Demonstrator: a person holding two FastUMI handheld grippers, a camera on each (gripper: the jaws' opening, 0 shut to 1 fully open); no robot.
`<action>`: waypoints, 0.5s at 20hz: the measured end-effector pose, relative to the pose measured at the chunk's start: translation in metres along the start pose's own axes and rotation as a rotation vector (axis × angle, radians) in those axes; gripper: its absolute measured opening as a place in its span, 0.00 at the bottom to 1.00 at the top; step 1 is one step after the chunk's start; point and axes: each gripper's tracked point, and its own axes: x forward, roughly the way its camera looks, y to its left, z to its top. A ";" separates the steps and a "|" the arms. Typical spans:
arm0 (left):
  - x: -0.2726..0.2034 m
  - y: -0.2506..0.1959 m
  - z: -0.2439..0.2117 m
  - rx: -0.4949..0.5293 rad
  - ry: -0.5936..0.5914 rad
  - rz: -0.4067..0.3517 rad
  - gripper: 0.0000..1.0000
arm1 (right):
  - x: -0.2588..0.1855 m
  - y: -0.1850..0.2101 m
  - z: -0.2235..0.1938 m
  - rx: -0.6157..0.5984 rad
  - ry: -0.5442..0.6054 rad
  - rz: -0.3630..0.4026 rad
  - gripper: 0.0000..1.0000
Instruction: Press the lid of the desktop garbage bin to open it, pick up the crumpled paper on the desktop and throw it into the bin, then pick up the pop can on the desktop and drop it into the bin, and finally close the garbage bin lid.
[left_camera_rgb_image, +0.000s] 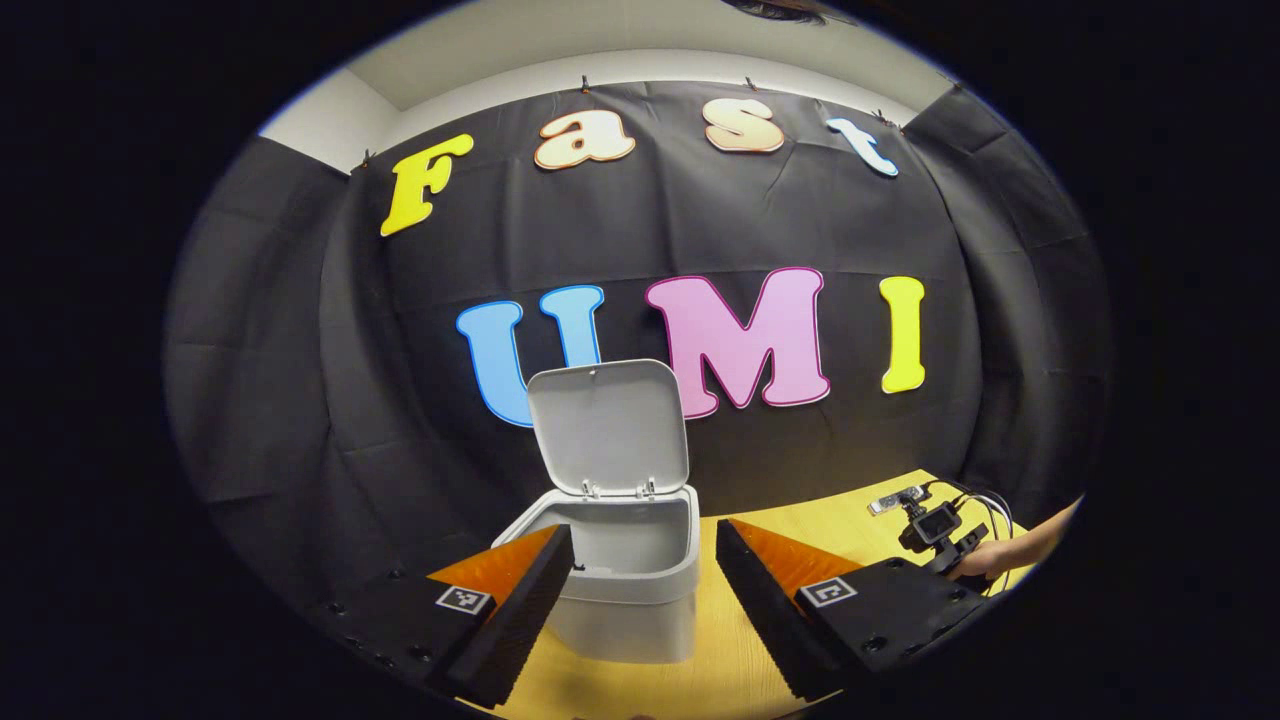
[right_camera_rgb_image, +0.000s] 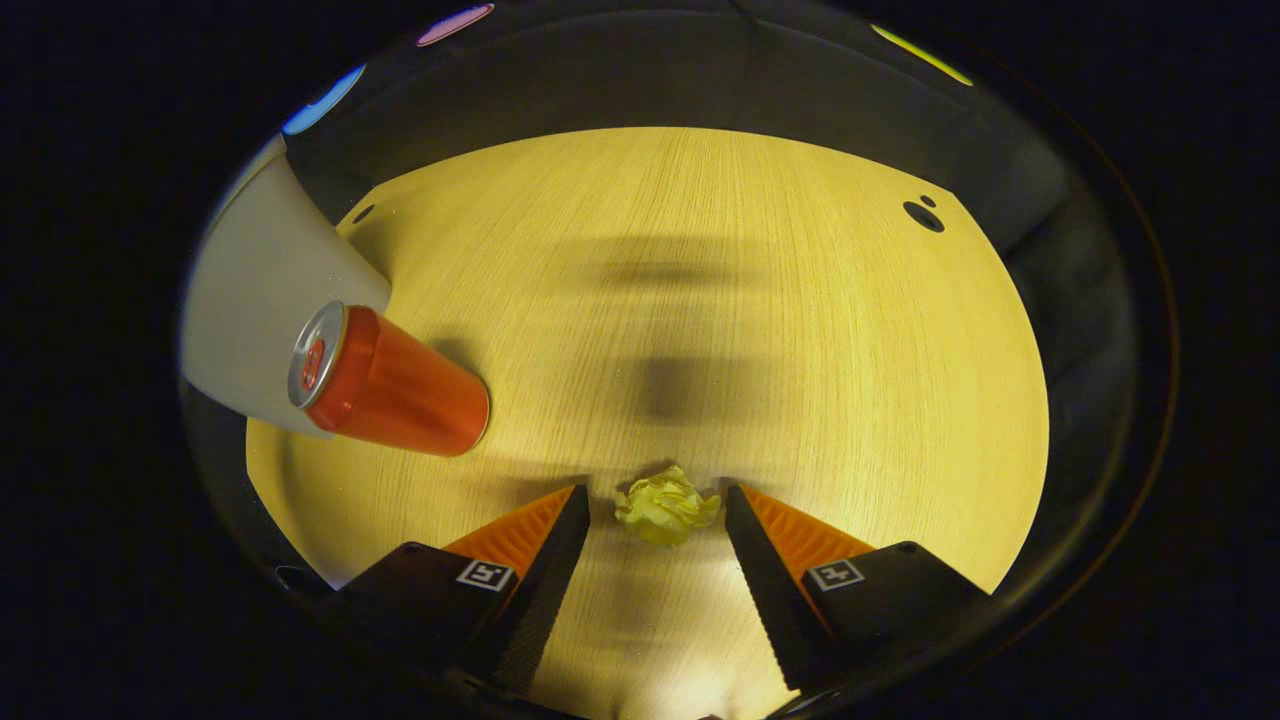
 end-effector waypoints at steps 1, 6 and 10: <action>0.001 -0.002 0.001 0.002 0.001 -0.001 0.96 | 0.001 -0.003 -0.001 0.000 0.003 -0.002 0.79; 0.003 -0.007 -0.001 0.009 0.007 -0.004 0.96 | 0.003 -0.003 0.002 0.012 -0.022 0.010 0.55; 0.003 -0.006 -0.010 -0.011 0.022 -0.008 0.96 | -0.012 -0.002 0.007 0.001 -0.052 0.015 0.47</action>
